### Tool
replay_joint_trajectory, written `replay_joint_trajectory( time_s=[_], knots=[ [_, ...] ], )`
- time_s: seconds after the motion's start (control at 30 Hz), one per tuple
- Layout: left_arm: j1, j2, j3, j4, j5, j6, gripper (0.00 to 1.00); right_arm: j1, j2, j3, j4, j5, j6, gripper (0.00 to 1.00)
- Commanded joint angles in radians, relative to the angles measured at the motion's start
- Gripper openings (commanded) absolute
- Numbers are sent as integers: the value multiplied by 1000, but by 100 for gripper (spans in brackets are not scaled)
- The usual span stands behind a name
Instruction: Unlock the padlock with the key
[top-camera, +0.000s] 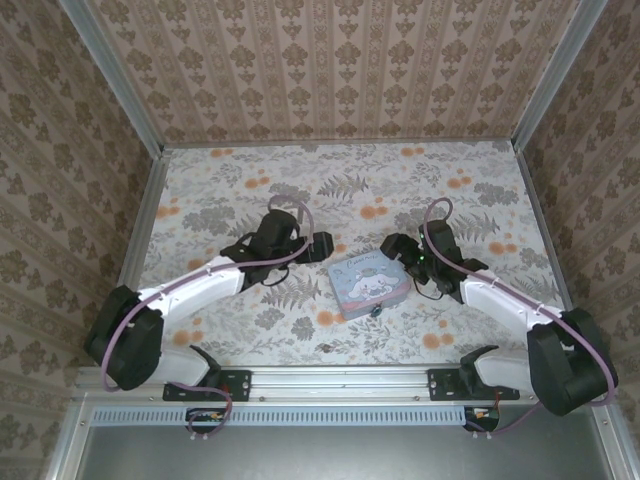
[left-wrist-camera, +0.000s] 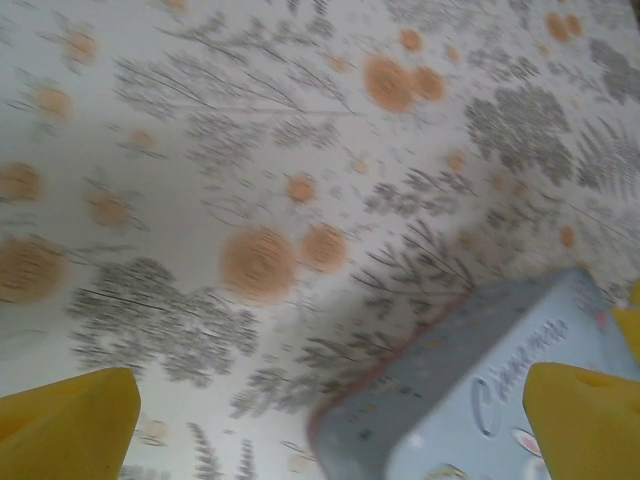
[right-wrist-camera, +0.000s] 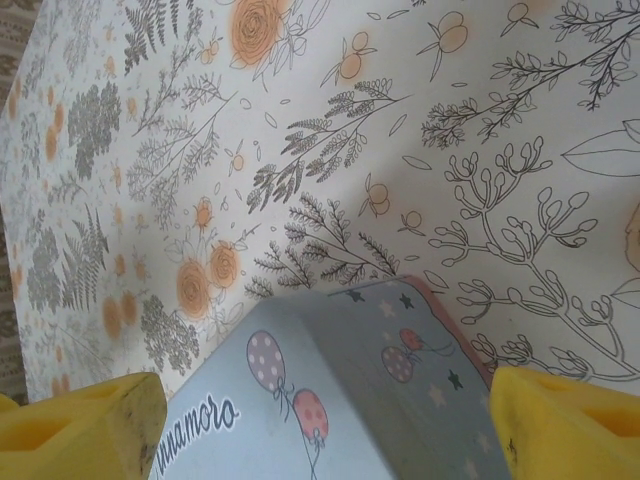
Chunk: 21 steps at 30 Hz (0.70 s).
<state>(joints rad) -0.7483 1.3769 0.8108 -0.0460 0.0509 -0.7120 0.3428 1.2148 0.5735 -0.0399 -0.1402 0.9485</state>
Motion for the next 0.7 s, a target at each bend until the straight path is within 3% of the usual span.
replay_joint_trajectory(
  time_s=[0.0,0.4,0.53,0.67],
  knots=[
    [-46,36,-25,79,70,-105,100,-5,-46,-22,-63,2,-78,85],
    [-168,155,-29,150,102,-259,100,-5,-69,-65,-48,-81,-116,81],
    [-167,157,-42,203,106,-296,100,-5,-58,-66,-18,-129,-107,74],
    [-132,146,-57,260,124,-331,100,-4,-34,-69,41,-180,-69,60]
  ],
)
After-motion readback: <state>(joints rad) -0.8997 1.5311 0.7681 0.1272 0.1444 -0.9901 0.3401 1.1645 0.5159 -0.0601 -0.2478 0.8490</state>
